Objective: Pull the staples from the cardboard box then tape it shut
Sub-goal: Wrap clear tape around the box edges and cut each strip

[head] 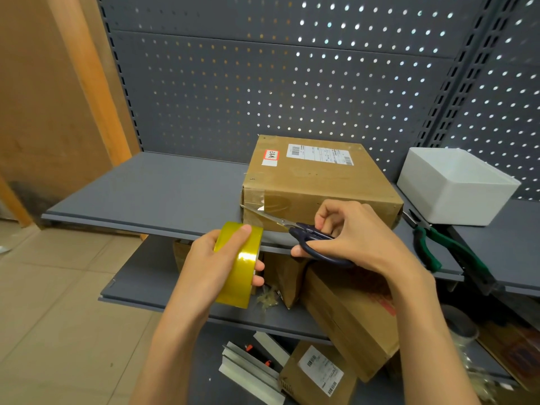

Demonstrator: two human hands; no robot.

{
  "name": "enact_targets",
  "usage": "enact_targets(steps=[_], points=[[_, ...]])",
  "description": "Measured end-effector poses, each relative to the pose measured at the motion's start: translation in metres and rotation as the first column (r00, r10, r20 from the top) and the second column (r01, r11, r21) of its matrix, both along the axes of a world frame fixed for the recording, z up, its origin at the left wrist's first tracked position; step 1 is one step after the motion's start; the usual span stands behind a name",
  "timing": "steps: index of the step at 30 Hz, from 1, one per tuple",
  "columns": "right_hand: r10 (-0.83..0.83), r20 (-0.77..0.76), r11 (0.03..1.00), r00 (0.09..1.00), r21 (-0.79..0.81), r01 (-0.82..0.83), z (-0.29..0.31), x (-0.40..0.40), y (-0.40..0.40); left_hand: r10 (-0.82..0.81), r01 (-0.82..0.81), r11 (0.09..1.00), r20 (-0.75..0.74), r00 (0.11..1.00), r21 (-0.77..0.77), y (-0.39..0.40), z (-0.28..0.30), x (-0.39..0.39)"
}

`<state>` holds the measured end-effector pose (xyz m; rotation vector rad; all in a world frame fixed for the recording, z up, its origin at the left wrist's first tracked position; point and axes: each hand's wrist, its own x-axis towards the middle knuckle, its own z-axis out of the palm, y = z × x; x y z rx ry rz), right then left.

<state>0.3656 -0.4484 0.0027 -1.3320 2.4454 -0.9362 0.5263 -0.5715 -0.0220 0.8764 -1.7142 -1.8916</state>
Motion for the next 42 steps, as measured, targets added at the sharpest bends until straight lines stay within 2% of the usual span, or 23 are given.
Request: enact_targets(steps=[15,22,36,42], points=[[0.041,0.055,0.999,0.998,-0.020,-0.040,0.001,0.001,-0.001,0.012,-0.012,1.000,0.001,1.000,-0.002,0.001,-0.002,0.001],[0.044,0.022,0.999,0.999,-0.010,-0.043,-0.007,0.004,-0.001,0.022,-0.022,1.000,0.000,1.000,0.003,0.002,-0.004,0.002],[-0.002,0.027,0.979,1.000,-0.205,0.008,0.005,0.016,0.022,0.017,-0.018,1.000,-0.113,0.993,-0.015,0.012,0.012,0.007],[-0.016,-0.025,0.970,1.000,-0.242,0.010,0.016,0.023,0.036,0.017,-0.030,0.995,-0.129,0.992,-0.094,0.017,0.012,0.002]])
